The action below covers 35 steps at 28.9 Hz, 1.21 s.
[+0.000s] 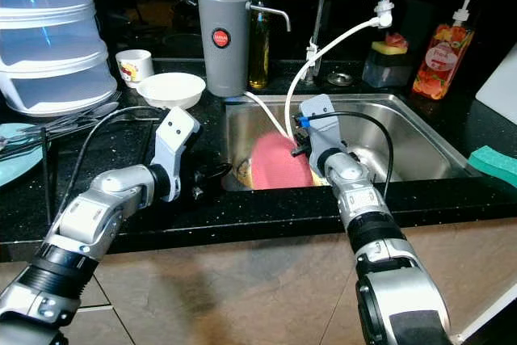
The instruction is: Kitchen organization
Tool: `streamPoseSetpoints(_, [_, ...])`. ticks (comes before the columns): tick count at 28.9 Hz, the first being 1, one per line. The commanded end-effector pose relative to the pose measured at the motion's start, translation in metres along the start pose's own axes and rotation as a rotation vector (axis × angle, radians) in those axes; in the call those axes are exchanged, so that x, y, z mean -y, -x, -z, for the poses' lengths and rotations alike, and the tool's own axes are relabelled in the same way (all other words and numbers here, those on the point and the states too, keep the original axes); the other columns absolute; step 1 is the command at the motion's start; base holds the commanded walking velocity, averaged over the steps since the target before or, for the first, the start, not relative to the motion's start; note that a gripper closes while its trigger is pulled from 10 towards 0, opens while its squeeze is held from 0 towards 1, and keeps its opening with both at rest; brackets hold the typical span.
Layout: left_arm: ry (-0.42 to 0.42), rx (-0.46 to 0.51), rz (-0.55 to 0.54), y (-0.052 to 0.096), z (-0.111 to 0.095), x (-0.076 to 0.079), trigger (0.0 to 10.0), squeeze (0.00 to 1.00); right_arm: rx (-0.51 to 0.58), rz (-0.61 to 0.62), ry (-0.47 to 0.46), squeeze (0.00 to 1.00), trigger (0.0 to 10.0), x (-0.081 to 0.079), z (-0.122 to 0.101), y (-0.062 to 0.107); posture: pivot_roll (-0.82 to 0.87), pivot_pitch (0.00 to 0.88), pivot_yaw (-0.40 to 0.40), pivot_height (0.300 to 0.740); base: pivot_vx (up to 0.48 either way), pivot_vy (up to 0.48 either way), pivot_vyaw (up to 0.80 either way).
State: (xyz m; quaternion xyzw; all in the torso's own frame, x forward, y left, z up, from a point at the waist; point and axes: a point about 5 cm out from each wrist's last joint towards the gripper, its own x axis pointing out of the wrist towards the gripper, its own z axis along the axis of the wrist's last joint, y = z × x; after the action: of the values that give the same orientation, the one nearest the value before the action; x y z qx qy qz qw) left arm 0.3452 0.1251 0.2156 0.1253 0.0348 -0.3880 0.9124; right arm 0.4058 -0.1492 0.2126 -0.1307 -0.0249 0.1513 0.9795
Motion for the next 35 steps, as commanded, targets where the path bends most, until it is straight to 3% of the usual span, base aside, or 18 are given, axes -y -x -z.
streamPoseSetpoints(1, [0.01, 0.0, -0.008, 0.0, -0.001, -0.003, 10.0, 0.0, -0.016, 0.024, 0.001, 0.4, 10.0, 0.004, 0.003, 0.001, 0.06, 0.0, -0.049, 0.74, 0.0, 0.0, 0.0])
streamPoseSetpoints(3, [0.011, 0.001, -0.011, 0.0, -0.001, -0.003, 10.0, 0.0, -0.013, 0.03, 0.002, 0.4, 10.0, 0.005, 0.002, 0.001, 0.06, 0.0, -0.05, 0.74, 0.0, 0.0, 0.0])
streamPoseSetpoints(4, [0.015, 0.002, -0.022, 0.001, -0.002, -0.005, 10.0, 0.0, 0.002, 0.041, -0.008, 0.0, 10.0, 0.006, 0.0, 0.001, 0.06, 0.0, -0.051, 0.74, 0.0, 0.0, 0.0])
streamPoseSetpoints(9, [0.016, 0.029, -0.111, 0.003, -0.004, -0.015, 10.0, 0.0, 0.138, 0.113, -0.083, 0.0, 10.0, 0.014, -0.019, 0.001, 0.06, 0.002, -0.052, 0.74, 0.0, 0.0, 0.0])
streamPoseSetpoints(11, [0.016, 0.07, -0.272, 0.008, -0.009, -0.033, 10.0, 0.0, 0.28, 0.161, -0.216, 0.0, 10.0, 0.022, -0.037, 0.003, 0.06, 0.002, -0.052, 0.74, 0.0, 0.0, 0.0])
streamPoseSetpoints(12, [0.016, 0.07, -0.272, 0.008, -0.009, -0.033, 10.0, 0.0, 0.28, 0.161, -0.216, 0.0, 10.0, 0.022, -0.037, 0.003, 0.06, 0.002, -0.052, 0.74, 0.0, 0.0, 0.0])
streamPoseSetpoints(14, [0.017, 0.12, -0.44, 0.019, -0.016, -0.053, 10.0, 0.0, 0.362, 0.182, -0.291, 0.0, 10.0, 0.027, -0.047, 0.007, 0.06, 0.013, -0.05, 0.74, 0.0, 0.0, 0.0])
streamPoseSetpoints(17, [-0.005, 0.148, -0.563, 0.034, -0.02, -0.068, 10.0, 0.0, 0.4, 0.174, -0.312, 0.0, 10.0, 0.025, -0.047, 0.01, 0.06, 0.034, -0.048, 0.74, 0.0, 0.0, 0.0])
streamPoseSetpoints(27, [-0.042, 0.14, -0.697, 0.066, -0.013, -0.083, 10.0, 0.0, 0.478, 0.157, -0.359, 0.0, 10.0, 0.013, -0.045, 0.018, 0.07, 0.099, -0.052, 0.74, 0.0, 0.0, 0.0])
streamPoseSetpoints(35, [-0.117, 0.095, -0.681, 0.073, -0.007, -0.078, 10.0, 0.0, 0.476, 0.186, -0.433, 0.0, 10.0, 0.01, -0.037, 0.025, 0.09, 0.153, -0.032, 0.74, 0.0, 0.0, 0.0])
